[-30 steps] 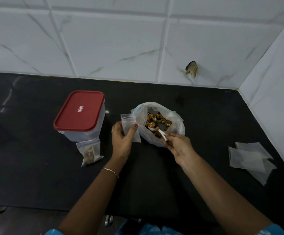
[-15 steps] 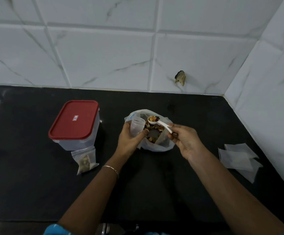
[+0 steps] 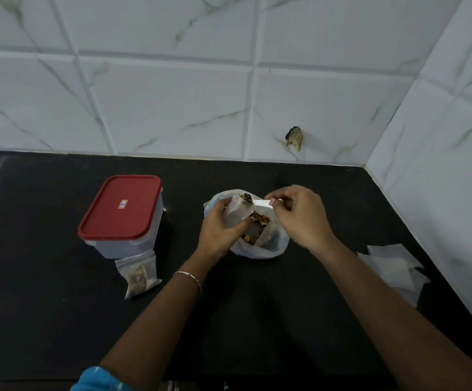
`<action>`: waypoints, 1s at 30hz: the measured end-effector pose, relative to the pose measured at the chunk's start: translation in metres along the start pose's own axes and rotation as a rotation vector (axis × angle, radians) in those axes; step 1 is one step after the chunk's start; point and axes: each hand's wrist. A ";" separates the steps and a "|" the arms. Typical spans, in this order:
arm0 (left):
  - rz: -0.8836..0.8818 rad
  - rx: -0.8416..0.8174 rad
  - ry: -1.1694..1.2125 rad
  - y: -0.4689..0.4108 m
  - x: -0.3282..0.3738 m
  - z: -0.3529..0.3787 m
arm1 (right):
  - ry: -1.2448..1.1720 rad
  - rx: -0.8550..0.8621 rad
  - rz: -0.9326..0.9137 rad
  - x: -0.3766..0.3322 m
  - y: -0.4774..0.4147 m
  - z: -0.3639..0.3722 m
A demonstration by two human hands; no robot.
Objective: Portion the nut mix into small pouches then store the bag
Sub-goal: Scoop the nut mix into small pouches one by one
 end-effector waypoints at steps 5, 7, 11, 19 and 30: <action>0.007 0.027 0.048 0.000 0.000 0.000 | 0.443 0.001 -0.390 -0.009 0.006 0.005; 0.025 0.029 0.082 0.000 -0.002 -0.001 | 0.553 0.012 -0.466 -0.009 0.006 0.007; 0.037 0.040 0.148 0.001 -0.002 -0.004 | 0.543 0.071 -0.581 -0.004 0.007 0.007; -0.006 0.040 0.220 -0.002 -0.010 -0.002 | 0.158 0.179 -0.328 0.005 0.006 0.007; -0.133 0.202 0.199 0.035 -0.052 -0.009 | 0.166 -0.094 -0.036 0.068 0.001 0.028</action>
Point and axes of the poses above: each hand's wrist, its own y-axis away from the middle knuckle, its own z-axis out of the palm, x = y × z, and after that the axes turned 2 degrees about -x, right-handed
